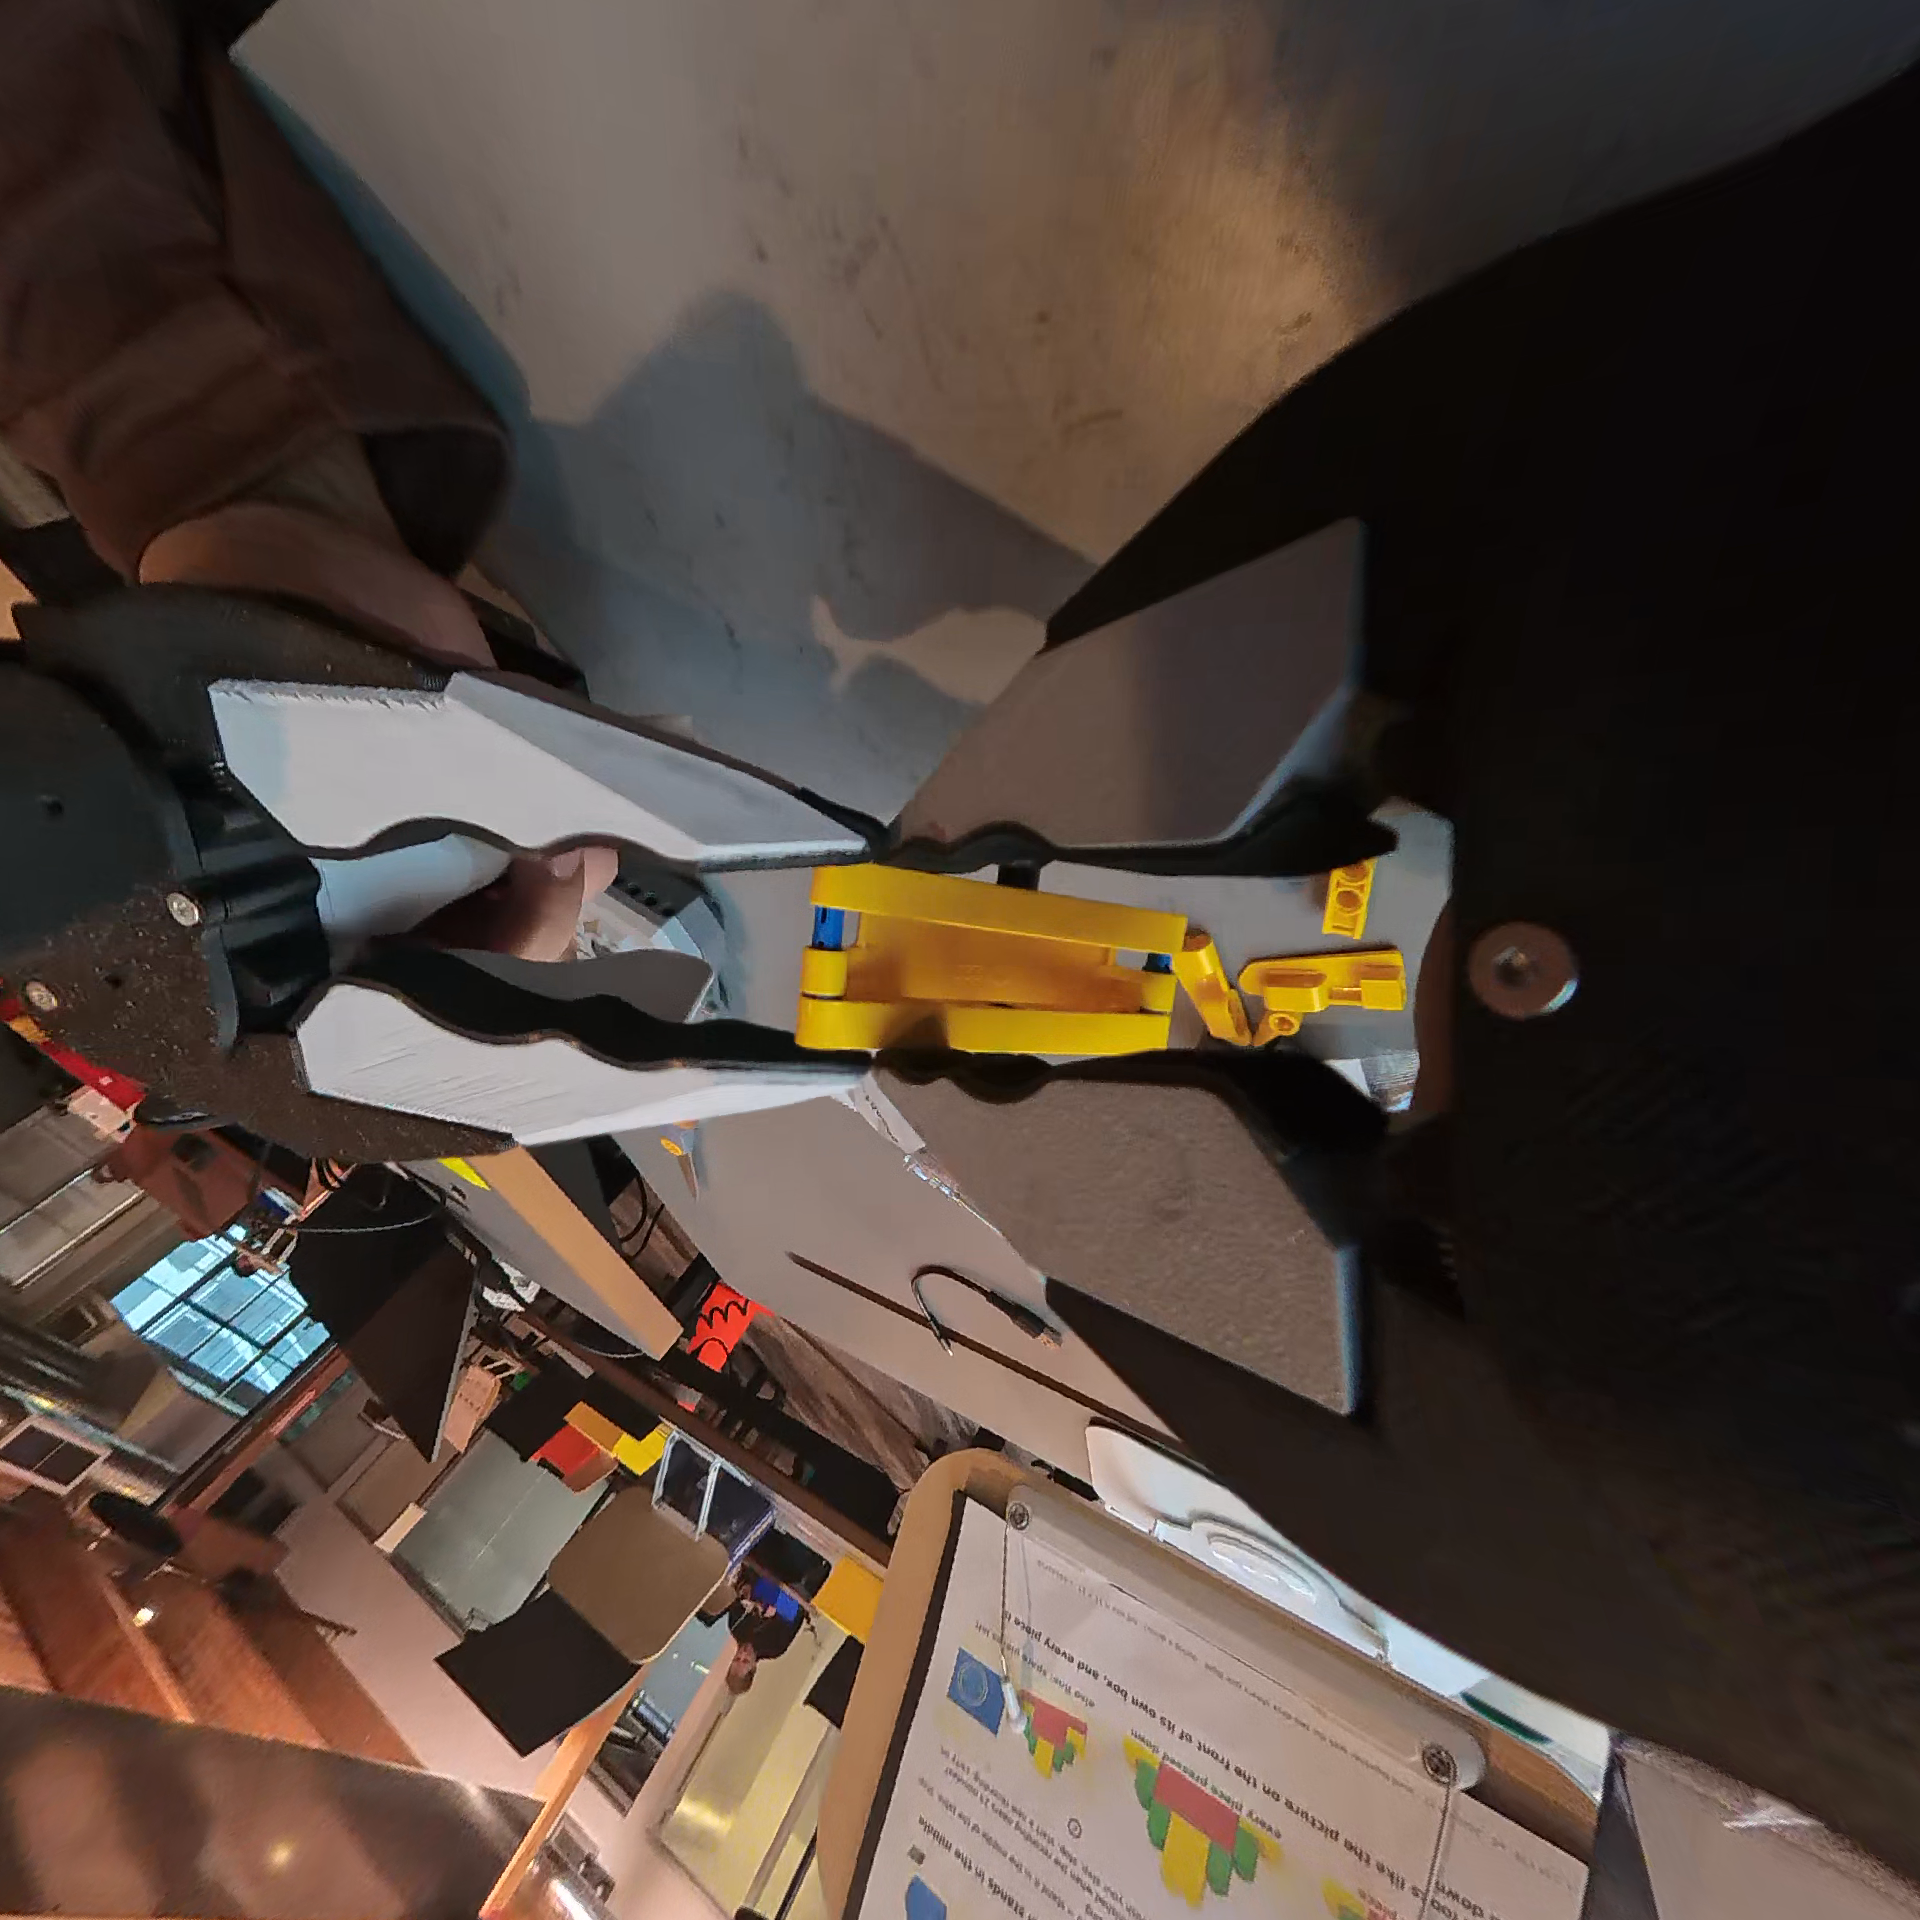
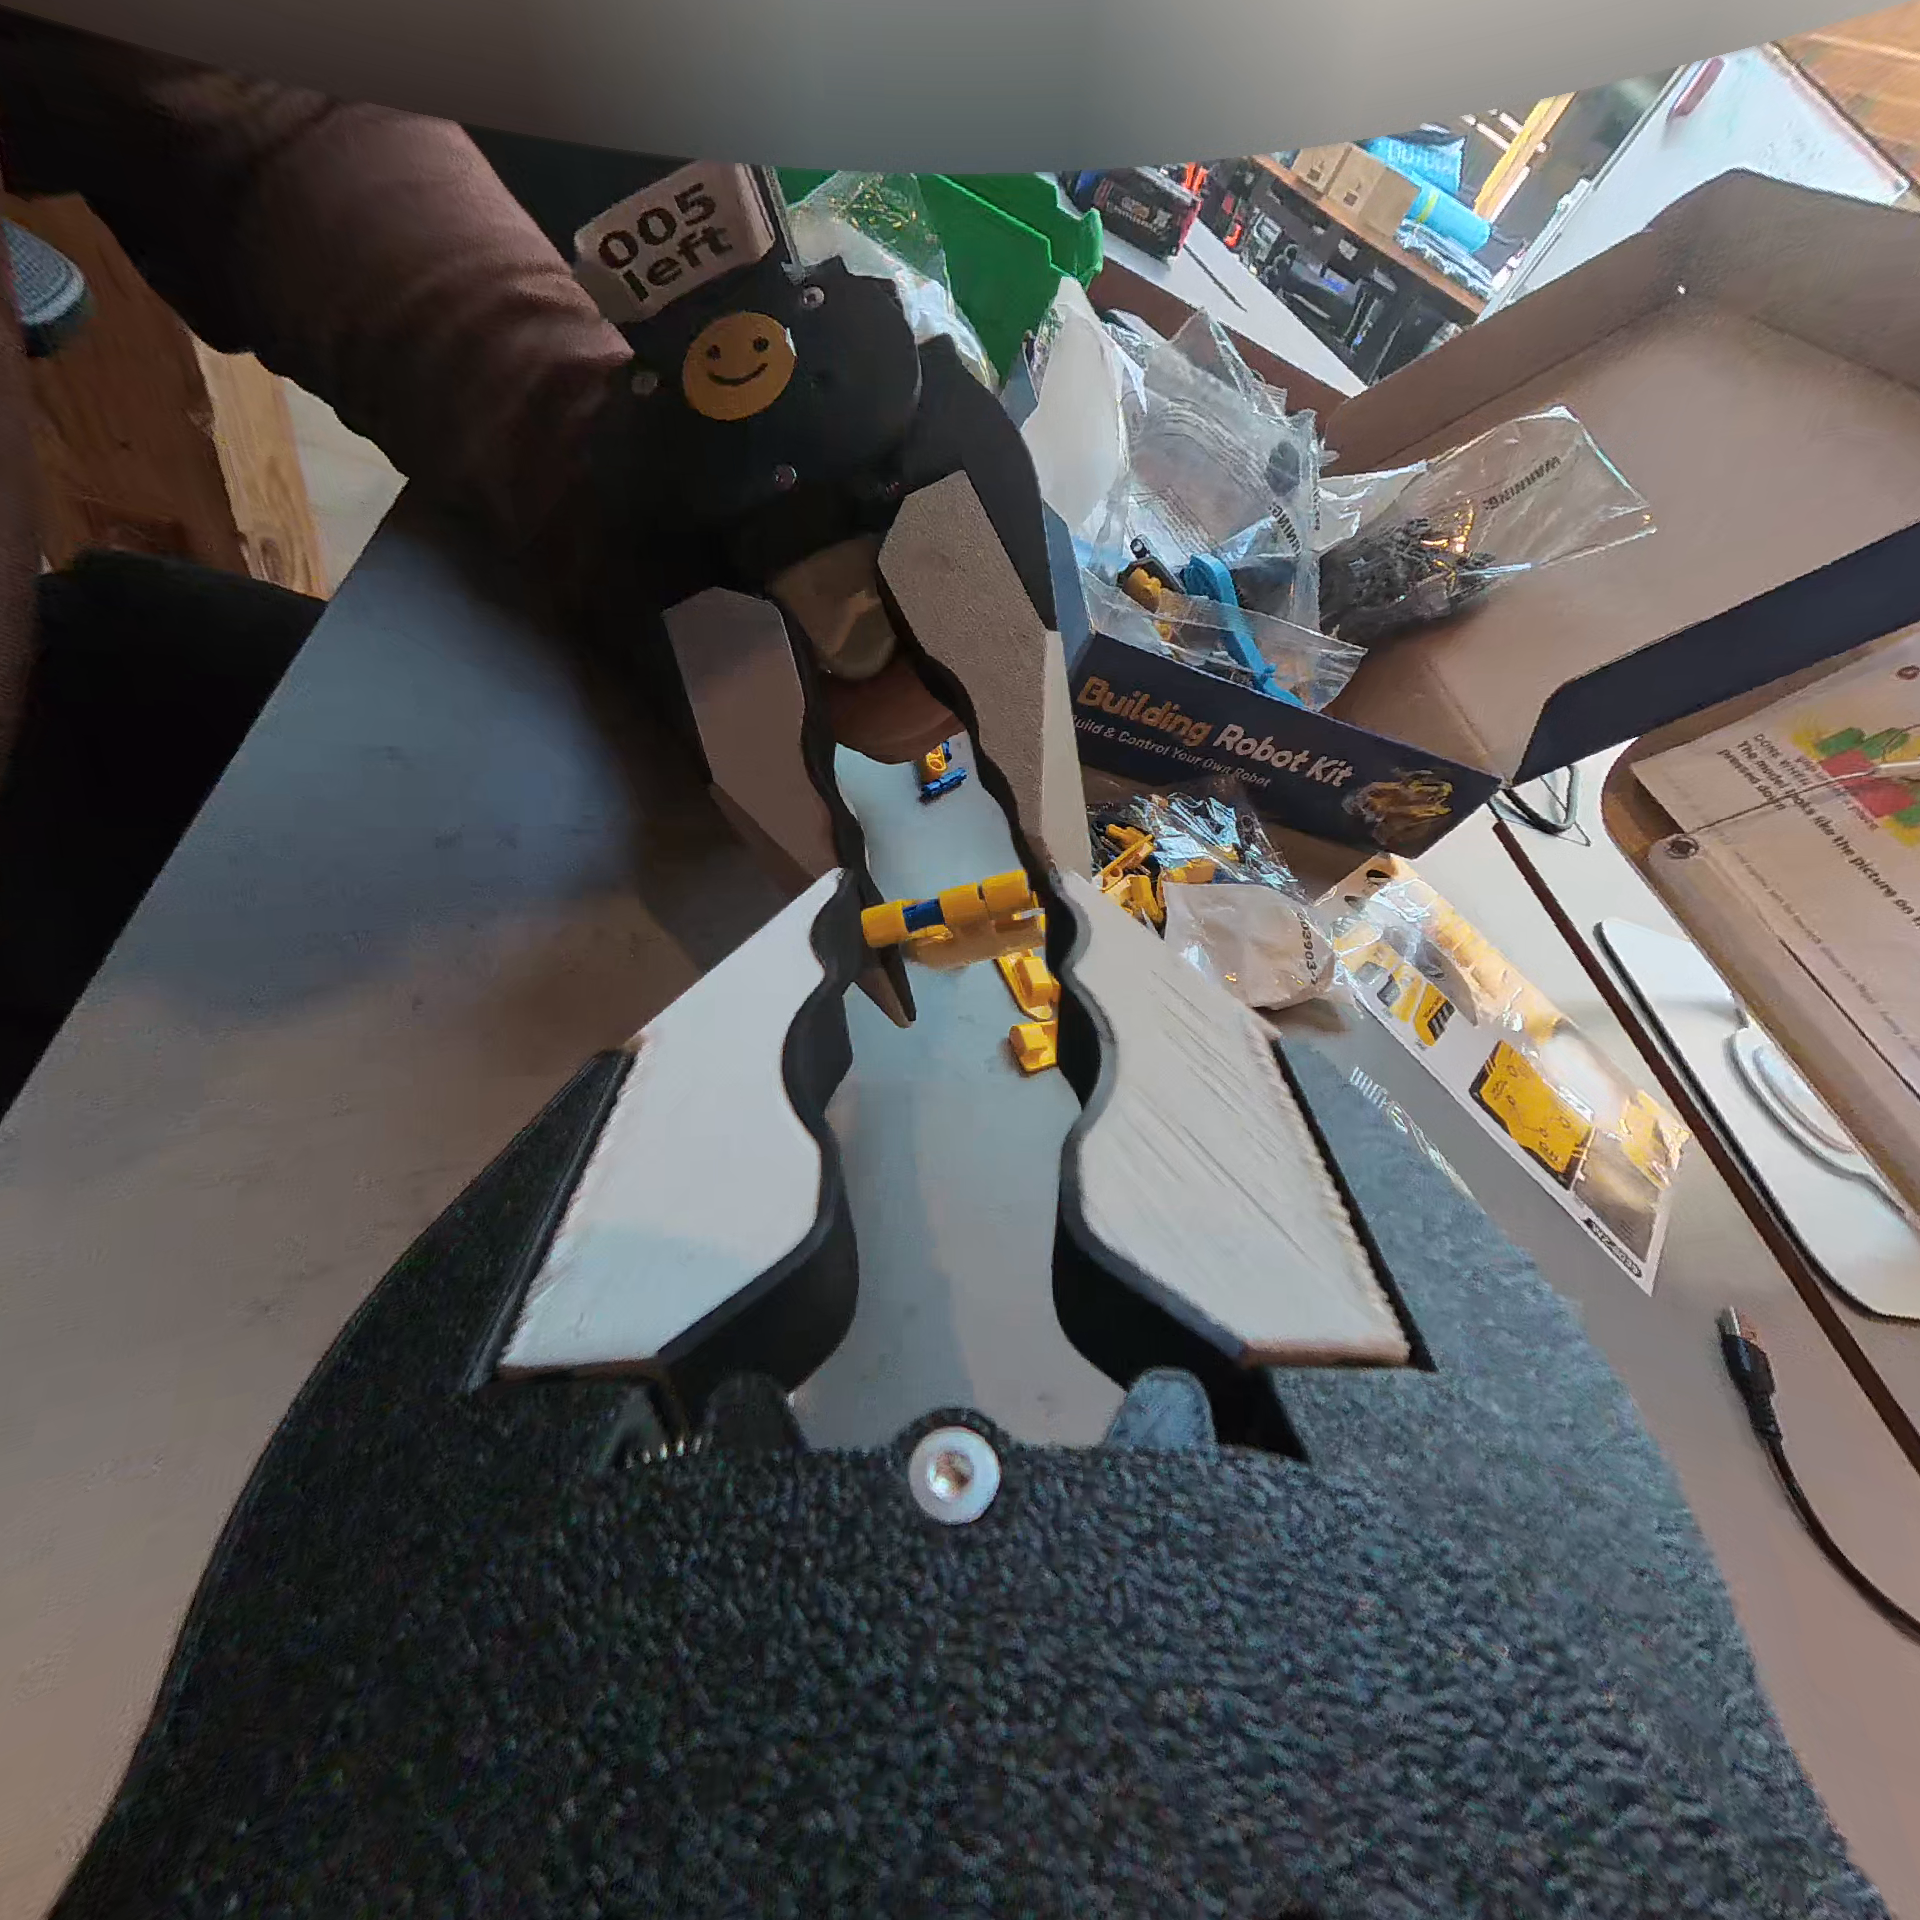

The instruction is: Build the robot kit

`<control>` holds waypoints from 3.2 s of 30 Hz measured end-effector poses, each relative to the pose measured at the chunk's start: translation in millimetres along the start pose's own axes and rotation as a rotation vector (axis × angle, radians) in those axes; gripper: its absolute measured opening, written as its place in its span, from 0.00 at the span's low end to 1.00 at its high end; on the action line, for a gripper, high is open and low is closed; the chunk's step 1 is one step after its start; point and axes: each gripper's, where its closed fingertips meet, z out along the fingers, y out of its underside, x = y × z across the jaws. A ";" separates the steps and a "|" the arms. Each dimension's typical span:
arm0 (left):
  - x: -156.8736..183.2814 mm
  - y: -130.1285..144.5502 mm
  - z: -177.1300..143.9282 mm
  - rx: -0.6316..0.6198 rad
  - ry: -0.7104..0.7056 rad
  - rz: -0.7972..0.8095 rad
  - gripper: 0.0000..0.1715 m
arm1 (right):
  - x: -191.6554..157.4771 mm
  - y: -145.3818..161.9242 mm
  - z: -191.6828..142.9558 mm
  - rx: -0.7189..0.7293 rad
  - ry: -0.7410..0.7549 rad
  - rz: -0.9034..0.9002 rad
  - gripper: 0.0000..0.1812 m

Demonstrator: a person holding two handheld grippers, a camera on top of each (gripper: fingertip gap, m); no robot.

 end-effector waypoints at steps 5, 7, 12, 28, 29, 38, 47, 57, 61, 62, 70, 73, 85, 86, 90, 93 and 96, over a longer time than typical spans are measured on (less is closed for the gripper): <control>3.5 3.7 2.6 -0.022 -0.006 0.050 0.18 | -3.0 5.5 0.7 -0.044 0.031 -0.086 0.18; 4.0 4.3 3.3 -0.026 -0.012 0.067 0.18 | -3.6 6.5 0.5 -0.060 0.052 -0.133 0.18; 6.6 9.4 6.2 -0.054 -0.024 0.133 0.18 | -5.5 12.1 1.9 -0.113 0.097 -0.250 0.18; 18.5 31.0 19.8 -0.134 0.106 -0.029 0.17 | -11.2 19.3 -5.9 -0.111 0.061 -0.158 0.05; 18.1 29.5 18.0 -0.125 0.112 -0.046 0.17 | -6.0 18.0 -8.3 -0.105 0.088 -0.158 0.06; 22.4 16.5 11.4 -0.063 0.168 -0.124 0.17 | -6.3 27.9 -3.3 -0.133 0.077 -0.148 0.22; 30.5 19.1 10.8 -0.083 0.213 -0.096 0.17 | -15.6 31.3 -0.5 -0.146 0.000 -0.087 0.18; 30.6 27.2 13.5 -0.143 0.201 -0.063 0.16 | -16.0 39.4 3.5 -0.231 0.045 -0.106 0.17; 31.0 26.5 12.1 -0.141 0.215 -0.071 0.16 | -18.5 37.7 2.1 -0.251 0.074 -0.113 0.16; 31.9 25.7 11.1 -0.138 0.225 -0.077 0.13 | -20.2 37.0 -0.2 -0.256 0.078 -0.121 0.13; 27.5 27.7 15.7 -0.131 0.222 -0.099 0.14 | -11.7 40.4 3.3 -0.224 0.060 -0.017 0.13; 26.9 30.0 16.0 -0.139 0.233 -0.109 0.14 | -8.0 43.1 4.3 -0.203 0.054 0.034 0.13; 18.0 34.9 10.6 -0.159 0.153 -0.124 0.29 | 7.2 45.0 -3.7 -0.212 0.149 -0.070 0.13; 17.2 34.8 9.5 -0.155 0.159 -0.138 0.26 | 6.4 43.2 -3.6 -0.208 0.152 -0.083 0.13; 7.8 27.5 4.0 -0.132 0.128 -0.156 0.26 | 7.4 38.6 -4.5 -0.197 0.178 -0.120 0.13; -6.3 -2.6 -6.2 0.049 0.146 -0.357 0.29 | 8.5 51.6 -5.6 -0.249 0.149 -0.043 0.13; -9.6 15.4 -4.4 -0.034 0.164 -0.416 0.37 | 10.7 52.4 -5.7 -0.252 0.167 -0.055 0.13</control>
